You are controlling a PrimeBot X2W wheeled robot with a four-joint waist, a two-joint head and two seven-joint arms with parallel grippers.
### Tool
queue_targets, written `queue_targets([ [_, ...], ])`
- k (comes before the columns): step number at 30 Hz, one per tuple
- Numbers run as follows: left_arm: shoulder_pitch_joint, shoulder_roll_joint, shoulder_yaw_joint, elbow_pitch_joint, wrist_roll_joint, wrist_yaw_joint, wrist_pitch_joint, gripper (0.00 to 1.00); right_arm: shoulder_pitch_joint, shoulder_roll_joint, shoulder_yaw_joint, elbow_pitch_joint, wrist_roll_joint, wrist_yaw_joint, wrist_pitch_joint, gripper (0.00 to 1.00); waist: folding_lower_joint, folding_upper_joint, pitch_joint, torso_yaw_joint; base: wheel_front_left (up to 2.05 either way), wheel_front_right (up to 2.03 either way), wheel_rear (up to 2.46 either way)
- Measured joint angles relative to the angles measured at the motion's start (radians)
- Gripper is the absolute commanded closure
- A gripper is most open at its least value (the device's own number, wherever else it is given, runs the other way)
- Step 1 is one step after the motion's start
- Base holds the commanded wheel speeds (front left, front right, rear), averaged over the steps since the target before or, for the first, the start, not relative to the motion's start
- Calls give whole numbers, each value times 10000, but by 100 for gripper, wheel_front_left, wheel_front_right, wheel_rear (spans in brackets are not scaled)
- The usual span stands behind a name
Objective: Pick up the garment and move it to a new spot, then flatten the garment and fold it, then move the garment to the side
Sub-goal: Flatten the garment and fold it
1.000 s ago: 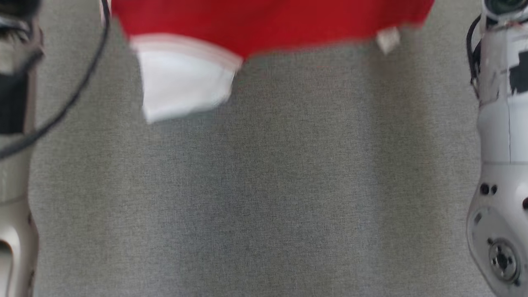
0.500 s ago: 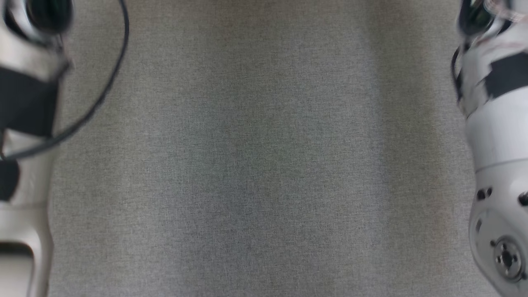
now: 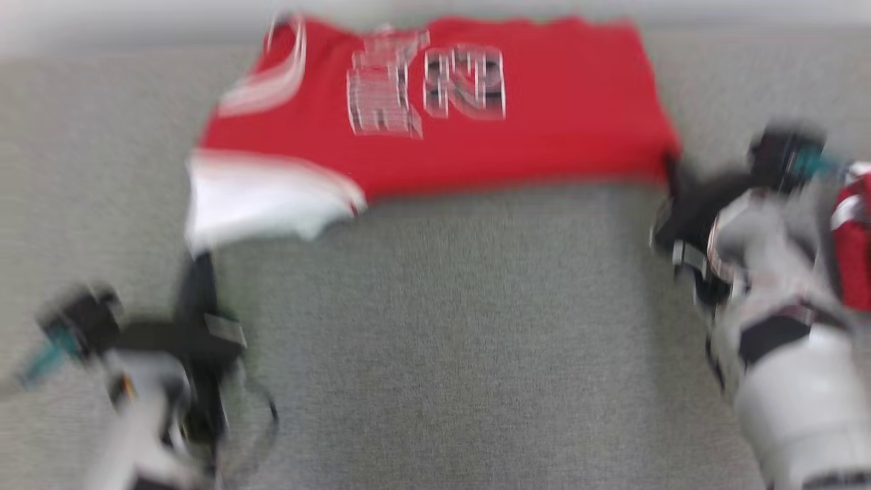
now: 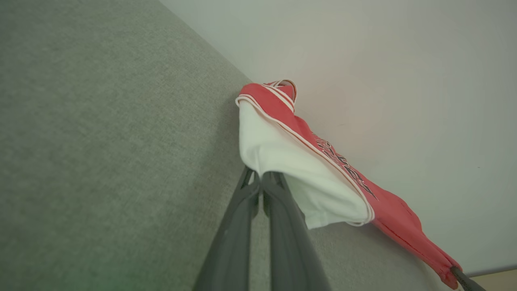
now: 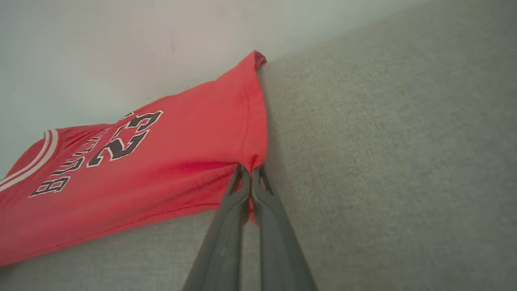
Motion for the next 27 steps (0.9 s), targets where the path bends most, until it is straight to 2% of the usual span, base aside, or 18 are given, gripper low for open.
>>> queue_targets([
  [2, 1566, -215, -6, -428, -359, 100, 194, 100, 1130, -107, 71, 77, 265, 0, 311, 100, -3, -1, -649, 58, 0, 0, 0],
  [8, 3957, -345, -117, -1774, -708, 667, 631, 100, 3013, -336, 125, 165, 272, 2, 748, 100, -4, -2, -2040, 177, 0, 0, 0],
  [11, 5138, -566, -290, -2974, -761, 1398, 802, 100, 3889, -453, 79, -31, -12, 2, 922, 100, -5, -2, -2706, 238, 0, 0, 0],
  [15, 6544, -554, -405, -4464, -886, 2161, 1200, 100, 4959, -545, -399, -650, -268, 2, 1216, 100, -5, -3, -3449, 316, 0, 0, 0],
  [21, 8106, -245, -514, -6447, -853, 3275, 1666, 100, 7020, -203, -1609, -2882, -686, 4, 2169, 100, -4, -3, -4145, 412, 0, 0, 0],
  [27, 8815, -38, -510, -7827, -732, 3889, 1847, 100, 8942, 679, -2742, -6665, -1348, 2, 4029, 100, -1, -3, -4185, 336, 0, 0, 0],
])
